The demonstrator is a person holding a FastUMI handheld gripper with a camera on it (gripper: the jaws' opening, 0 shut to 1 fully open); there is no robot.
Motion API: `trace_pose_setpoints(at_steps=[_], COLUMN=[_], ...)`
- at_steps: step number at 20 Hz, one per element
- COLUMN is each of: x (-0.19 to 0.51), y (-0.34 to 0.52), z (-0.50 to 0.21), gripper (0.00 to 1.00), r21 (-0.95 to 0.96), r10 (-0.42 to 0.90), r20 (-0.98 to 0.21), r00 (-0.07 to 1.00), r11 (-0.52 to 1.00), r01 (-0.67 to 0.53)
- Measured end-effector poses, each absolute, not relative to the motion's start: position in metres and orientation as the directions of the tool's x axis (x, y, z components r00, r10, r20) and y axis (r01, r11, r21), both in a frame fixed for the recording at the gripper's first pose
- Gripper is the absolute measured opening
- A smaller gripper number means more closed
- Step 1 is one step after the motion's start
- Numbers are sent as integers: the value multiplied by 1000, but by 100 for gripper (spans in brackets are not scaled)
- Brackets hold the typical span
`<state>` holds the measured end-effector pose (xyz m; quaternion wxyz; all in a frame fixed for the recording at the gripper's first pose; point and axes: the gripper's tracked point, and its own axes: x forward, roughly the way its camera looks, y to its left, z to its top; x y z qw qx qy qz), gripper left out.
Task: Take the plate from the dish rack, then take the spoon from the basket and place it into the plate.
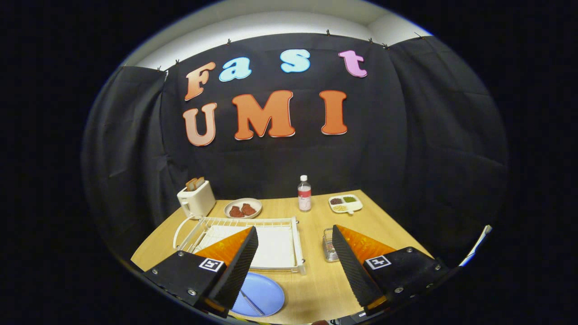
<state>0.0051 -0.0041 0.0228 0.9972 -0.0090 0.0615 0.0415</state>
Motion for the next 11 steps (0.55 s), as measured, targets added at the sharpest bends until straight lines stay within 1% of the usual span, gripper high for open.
trace_pose_setpoints(at_steps=[2,5,11], x=[6,9,18], y=[-10,-13,-14], z=[38,40,28], gripper=[98,98,98], r21=[-1,29,35], r10=[64,70,78], r20=[-97,-91,-122], r00=[993,993,990], r11=[998,997,997], r01=[-64,-68,-74])
